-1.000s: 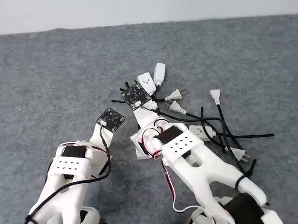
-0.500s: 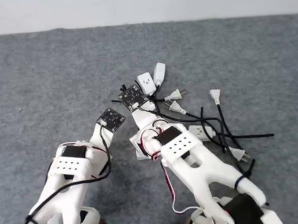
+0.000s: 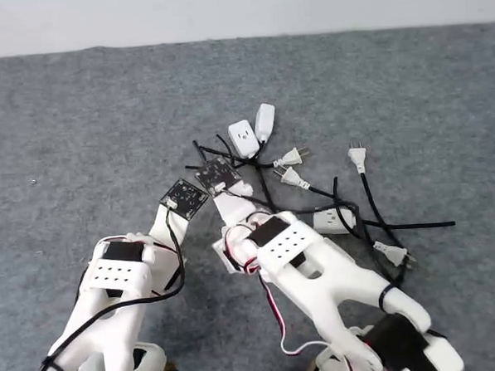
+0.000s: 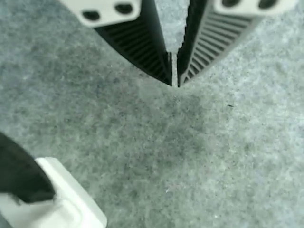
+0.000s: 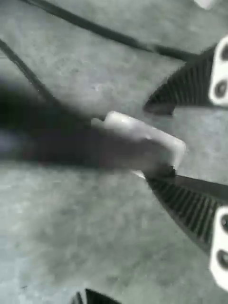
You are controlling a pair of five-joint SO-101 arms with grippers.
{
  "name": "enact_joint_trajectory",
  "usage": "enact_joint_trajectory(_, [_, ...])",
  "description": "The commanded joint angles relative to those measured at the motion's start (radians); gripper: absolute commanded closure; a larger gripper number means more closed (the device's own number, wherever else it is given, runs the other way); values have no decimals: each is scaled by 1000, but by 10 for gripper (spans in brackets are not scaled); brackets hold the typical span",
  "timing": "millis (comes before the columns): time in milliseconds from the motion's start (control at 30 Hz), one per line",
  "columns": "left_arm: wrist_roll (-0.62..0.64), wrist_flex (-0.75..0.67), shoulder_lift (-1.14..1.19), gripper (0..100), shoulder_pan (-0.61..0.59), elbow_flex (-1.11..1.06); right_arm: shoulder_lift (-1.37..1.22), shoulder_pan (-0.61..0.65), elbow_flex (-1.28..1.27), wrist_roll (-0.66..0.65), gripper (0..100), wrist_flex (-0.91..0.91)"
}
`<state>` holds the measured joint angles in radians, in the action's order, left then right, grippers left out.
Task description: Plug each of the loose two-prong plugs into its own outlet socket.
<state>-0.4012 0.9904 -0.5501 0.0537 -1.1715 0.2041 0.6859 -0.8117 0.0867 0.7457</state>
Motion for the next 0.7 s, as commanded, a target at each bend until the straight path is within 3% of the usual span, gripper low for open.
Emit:
enact_joint_trajectory(0, [5,-12,-26,987,-5,12,-2,27,69,71,732,33])
enact_joint_trajectory(367, [5,-15,-26,987,-5,13,-1,56,126,207,726,39])
enact_joint_trajectory(667, [5,-15,-26,987,-6,13,-21,67,118,212,728,30])
